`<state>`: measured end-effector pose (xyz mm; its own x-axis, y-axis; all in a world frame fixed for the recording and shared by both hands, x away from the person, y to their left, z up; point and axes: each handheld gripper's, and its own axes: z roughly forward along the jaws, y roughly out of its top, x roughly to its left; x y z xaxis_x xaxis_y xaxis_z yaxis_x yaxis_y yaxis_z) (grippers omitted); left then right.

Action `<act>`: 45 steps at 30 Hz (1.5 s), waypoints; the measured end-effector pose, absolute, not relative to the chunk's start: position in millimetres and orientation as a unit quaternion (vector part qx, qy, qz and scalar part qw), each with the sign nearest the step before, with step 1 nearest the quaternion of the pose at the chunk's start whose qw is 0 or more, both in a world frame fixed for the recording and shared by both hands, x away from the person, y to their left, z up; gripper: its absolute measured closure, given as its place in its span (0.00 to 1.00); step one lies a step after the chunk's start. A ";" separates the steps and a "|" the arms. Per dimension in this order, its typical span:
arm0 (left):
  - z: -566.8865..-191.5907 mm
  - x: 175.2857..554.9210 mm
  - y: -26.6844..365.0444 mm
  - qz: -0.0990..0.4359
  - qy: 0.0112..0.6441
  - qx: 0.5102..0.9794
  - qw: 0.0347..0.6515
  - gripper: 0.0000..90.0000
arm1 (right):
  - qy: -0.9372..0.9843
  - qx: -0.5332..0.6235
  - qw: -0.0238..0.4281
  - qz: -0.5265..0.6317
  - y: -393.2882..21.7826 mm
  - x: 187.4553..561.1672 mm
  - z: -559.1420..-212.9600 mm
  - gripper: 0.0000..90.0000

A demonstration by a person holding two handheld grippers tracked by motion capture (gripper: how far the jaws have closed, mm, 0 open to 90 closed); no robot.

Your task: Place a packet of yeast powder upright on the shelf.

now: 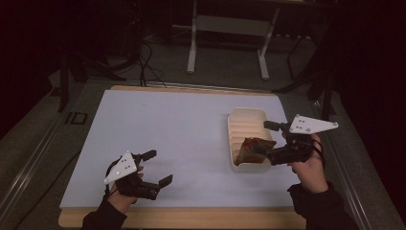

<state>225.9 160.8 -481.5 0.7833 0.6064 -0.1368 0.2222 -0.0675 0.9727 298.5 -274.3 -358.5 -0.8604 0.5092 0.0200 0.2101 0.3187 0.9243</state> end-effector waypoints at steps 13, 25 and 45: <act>-482.4 223.9 160.5 0.154 0.286 0.716 0.618 0.02 | 0.796 0.215 0.128 0.551 -253.4 280.5 -365.1 0.12; -482.5 223.4 161.0 0.154 0.286 0.716 0.618 0.02 | 0.803 0.183 0.103 0.558 -228.7 263.5 -380.8 0.14; -483.2 222.3 160.6 0.151 0.284 0.717 0.618 0.02 | 0.818 0.172 0.069 0.544 -205.7 247.0 -435.5 0.15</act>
